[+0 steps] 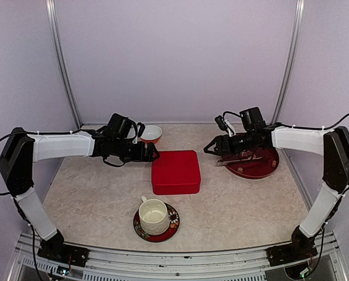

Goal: Pack the chocolate

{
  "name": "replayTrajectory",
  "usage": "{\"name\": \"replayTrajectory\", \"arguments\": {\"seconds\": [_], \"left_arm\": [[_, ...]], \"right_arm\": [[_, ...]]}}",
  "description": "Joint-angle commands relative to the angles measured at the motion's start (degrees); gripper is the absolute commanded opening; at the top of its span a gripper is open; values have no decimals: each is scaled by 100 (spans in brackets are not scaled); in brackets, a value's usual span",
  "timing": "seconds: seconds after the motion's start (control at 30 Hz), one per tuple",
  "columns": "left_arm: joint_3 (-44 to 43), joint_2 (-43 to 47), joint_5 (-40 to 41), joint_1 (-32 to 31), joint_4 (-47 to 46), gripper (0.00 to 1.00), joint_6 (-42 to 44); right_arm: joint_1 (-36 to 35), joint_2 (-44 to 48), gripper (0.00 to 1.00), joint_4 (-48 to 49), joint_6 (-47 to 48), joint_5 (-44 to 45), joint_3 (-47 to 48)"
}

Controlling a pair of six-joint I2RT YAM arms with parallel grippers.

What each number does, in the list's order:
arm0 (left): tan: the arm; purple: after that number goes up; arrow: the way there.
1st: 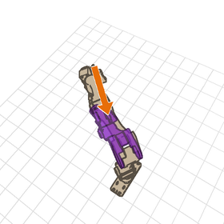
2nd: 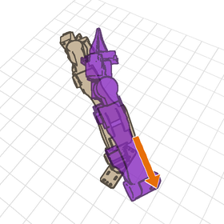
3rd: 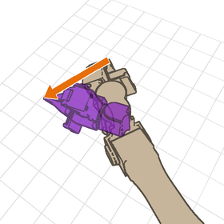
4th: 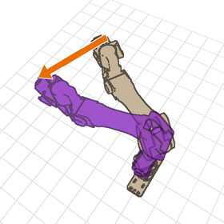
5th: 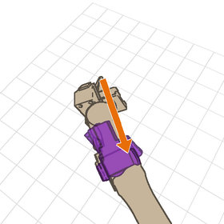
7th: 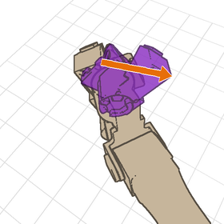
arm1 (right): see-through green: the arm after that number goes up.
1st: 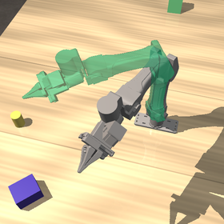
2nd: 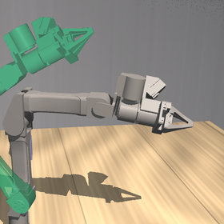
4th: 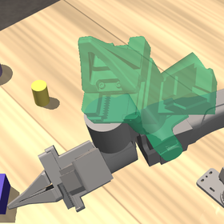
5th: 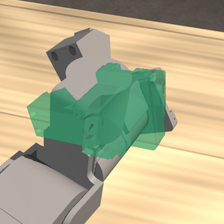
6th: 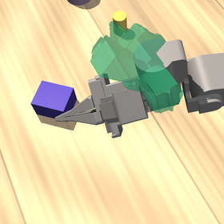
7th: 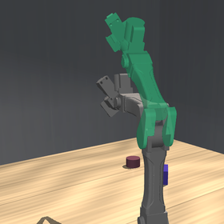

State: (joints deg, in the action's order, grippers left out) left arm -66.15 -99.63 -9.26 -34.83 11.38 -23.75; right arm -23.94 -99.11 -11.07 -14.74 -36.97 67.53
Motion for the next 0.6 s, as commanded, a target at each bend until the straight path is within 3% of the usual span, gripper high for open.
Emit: {"name": "replayTrajectory", "arguments": {"seconds": [0.0,0.17,0.23,0.4,0.57], "left_arm": [[-339,652,584,295,388,99,248],[-241,1408,1626,819,452,99,306],[-48,1771,1841,1138,299,99,180],[544,2490,1427,2251,-139,99,-225],[906,2734,1089,3091,-75,99,-287]], "right_arm": [[217,739,84,139,217,654,-178],[857,1761,99,1017,-202,754,-848],[1211,2374,100,1461,-314,946,-1309],[1517,3237,100,1546,-347,2481,-1827],[1821,3170,100,1148,-493,2350,-1998]]}}
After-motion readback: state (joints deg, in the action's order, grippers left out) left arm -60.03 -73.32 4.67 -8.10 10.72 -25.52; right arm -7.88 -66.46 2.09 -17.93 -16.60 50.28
